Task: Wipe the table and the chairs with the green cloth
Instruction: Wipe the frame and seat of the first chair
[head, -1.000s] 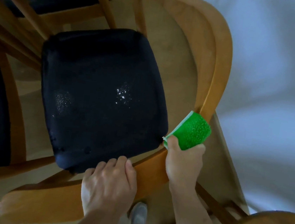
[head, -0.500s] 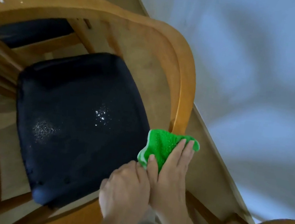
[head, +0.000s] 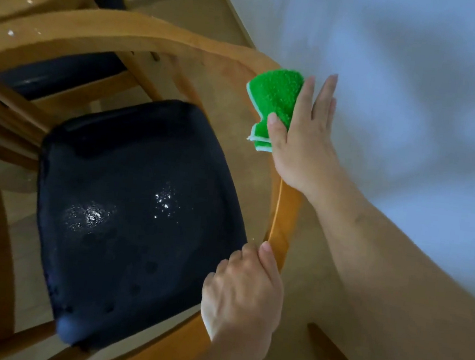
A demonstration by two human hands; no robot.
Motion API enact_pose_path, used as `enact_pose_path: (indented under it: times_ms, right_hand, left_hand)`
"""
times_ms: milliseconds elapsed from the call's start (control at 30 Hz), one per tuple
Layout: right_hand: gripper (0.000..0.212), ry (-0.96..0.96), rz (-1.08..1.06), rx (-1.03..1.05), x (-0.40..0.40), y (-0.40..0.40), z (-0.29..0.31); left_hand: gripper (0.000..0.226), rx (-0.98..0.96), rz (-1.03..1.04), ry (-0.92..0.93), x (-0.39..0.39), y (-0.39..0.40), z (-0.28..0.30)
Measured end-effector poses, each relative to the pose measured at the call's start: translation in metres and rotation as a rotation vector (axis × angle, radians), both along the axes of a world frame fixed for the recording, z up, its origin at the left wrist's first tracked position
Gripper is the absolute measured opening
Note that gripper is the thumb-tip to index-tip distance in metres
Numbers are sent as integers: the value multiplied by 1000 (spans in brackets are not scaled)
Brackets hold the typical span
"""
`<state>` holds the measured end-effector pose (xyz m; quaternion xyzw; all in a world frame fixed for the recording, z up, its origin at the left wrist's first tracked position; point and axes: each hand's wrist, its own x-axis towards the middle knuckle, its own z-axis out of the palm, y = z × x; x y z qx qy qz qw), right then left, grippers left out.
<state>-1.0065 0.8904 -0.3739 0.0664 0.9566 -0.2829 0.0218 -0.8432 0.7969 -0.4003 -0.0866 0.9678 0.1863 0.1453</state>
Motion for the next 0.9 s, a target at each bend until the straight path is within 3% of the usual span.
enact_pose_path:
  times_ms: [133, 267, 367, 567, 733, 900]
  right_hand:
    - [91, -24, 27, -67, 74, -5, -10]
    - [87, -294, -139, -496, 131, -15, -23]
    - [73, -309, -180, -619, 128, -12, -25]
    - [37, -107, -161, -572, 68, 4, -19]
    - [46, -224, -237, -1102, -18, 18, 1]
    - [46, -286, -315, -1203, -7, 21, -8]
  left_hand:
    - [53, 1, -8, 22, 0, 0, 2]
    - [19, -74, 26, -27, -4, 4, 4]
    - [29, -156, -24, 51, -1, 4, -4]
    - [40, -128, -24, 138, -5, 5, -8]
    - [43, -113, -25, 172, -8, 8, -8]
    - [42, -104, -7, 158, -7, 8, -3]
